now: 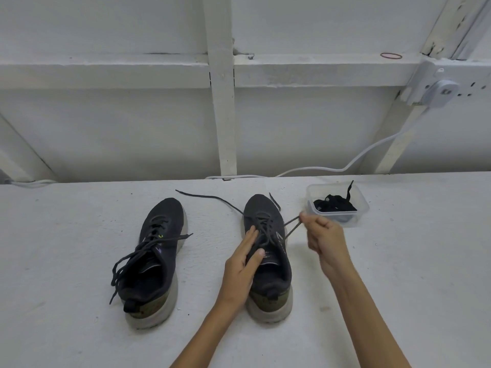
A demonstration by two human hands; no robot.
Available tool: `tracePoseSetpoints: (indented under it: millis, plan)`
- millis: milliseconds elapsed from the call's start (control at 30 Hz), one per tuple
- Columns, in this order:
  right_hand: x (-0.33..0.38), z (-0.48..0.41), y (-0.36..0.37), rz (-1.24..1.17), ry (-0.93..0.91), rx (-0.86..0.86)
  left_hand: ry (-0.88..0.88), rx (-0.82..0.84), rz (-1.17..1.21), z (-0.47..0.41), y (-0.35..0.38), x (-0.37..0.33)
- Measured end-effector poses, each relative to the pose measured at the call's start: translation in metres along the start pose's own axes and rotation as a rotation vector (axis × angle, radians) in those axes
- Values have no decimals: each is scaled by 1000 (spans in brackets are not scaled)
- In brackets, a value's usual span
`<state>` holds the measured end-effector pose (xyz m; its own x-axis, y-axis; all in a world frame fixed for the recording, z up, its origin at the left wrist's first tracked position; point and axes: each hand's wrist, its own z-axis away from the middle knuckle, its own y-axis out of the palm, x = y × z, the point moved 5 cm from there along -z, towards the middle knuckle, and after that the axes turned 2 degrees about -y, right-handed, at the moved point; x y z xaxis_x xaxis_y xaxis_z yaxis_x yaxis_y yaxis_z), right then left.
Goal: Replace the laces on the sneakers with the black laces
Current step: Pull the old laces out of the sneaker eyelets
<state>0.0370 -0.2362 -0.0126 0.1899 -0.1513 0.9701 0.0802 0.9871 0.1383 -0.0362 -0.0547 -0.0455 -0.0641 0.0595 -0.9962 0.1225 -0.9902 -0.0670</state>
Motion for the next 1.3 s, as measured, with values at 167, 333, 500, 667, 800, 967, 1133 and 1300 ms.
tracePoseSetpoints:
  millis: [167, 333, 500, 667, 800, 967, 1133, 1300]
  plan:
    - [-4, 4, 9, 85, 91, 172, 3, -16, 8, 0, 0, 1]
    - [-7, 16, 17, 234, 97, 266, 5, -19, 7, 0, 1, 1]
    - [-7, -4, -5, -191, 56, -39, 10, -13, 1, 0, 1, 0]
    - [-20, 15, 18, 98, 116, 245, 11, -21, -3, 0, 0, 1]
    - [-5, 8, 12, 151, -7, 119, 16, -8, 4, 0, 0, 0]
    - [-3, -10, -13, -271, 10, -105, 10, -16, 30, 0, 0, 1]
    - [-15, 19, 18, 223, 92, 287, 19, -29, 6, 0, 1, 1]
    - [2, 5, 3, 65, -46, 46, 7, -16, 15, 0, 0, 0]
